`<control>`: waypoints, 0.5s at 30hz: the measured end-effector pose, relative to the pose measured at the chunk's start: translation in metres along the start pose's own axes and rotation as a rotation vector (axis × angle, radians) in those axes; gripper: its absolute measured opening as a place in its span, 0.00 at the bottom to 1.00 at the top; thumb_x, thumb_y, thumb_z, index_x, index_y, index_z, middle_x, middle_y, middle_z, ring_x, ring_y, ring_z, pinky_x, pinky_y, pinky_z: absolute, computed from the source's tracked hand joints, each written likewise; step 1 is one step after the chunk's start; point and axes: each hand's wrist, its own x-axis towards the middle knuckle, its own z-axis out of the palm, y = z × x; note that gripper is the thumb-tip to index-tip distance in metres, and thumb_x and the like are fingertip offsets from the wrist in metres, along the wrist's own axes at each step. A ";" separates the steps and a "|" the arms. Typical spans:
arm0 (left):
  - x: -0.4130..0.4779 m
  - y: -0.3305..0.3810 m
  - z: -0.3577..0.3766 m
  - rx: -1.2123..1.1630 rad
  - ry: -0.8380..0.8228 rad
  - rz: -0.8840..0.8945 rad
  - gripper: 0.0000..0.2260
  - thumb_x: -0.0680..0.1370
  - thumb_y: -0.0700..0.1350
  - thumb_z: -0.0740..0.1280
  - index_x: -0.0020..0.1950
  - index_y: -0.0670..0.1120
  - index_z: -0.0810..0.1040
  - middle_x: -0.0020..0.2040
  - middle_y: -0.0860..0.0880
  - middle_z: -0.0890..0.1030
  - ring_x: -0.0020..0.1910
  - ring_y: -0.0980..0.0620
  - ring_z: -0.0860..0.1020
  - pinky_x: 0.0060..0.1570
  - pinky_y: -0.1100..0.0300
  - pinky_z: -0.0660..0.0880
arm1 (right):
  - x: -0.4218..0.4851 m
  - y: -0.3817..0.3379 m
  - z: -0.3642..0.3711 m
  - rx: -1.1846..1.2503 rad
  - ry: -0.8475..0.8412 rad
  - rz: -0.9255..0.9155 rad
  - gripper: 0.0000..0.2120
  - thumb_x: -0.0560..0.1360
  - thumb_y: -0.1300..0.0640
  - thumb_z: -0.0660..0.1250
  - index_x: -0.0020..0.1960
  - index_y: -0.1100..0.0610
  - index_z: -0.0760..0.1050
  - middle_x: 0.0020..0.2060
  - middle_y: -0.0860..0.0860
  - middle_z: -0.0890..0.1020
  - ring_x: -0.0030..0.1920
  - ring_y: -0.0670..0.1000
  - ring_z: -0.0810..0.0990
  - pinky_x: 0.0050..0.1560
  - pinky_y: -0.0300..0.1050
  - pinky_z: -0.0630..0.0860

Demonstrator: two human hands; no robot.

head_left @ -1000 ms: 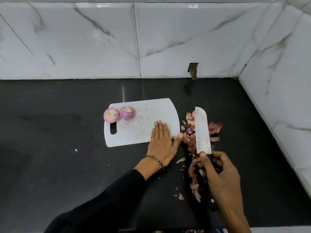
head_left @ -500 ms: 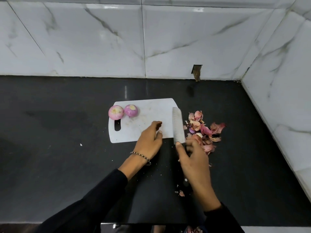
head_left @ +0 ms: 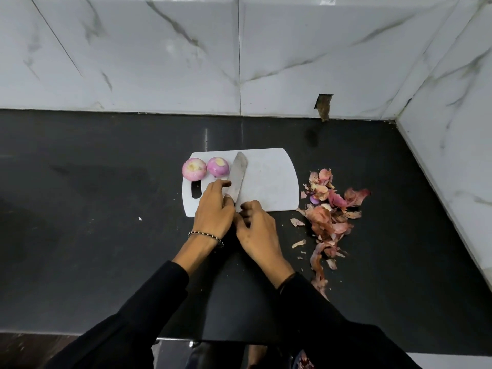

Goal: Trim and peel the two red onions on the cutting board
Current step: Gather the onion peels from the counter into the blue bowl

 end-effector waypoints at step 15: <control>-0.015 -0.004 0.004 0.041 -0.024 0.022 0.14 0.80 0.38 0.60 0.63 0.47 0.75 0.61 0.50 0.76 0.56 0.48 0.76 0.58 0.53 0.72 | -0.078 0.066 0.001 -0.889 -0.238 -0.569 0.32 0.85 0.41 0.45 0.80 0.60 0.58 0.81 0.56 0.57 0.82 0.52 0.48 0.79 0.53 0.48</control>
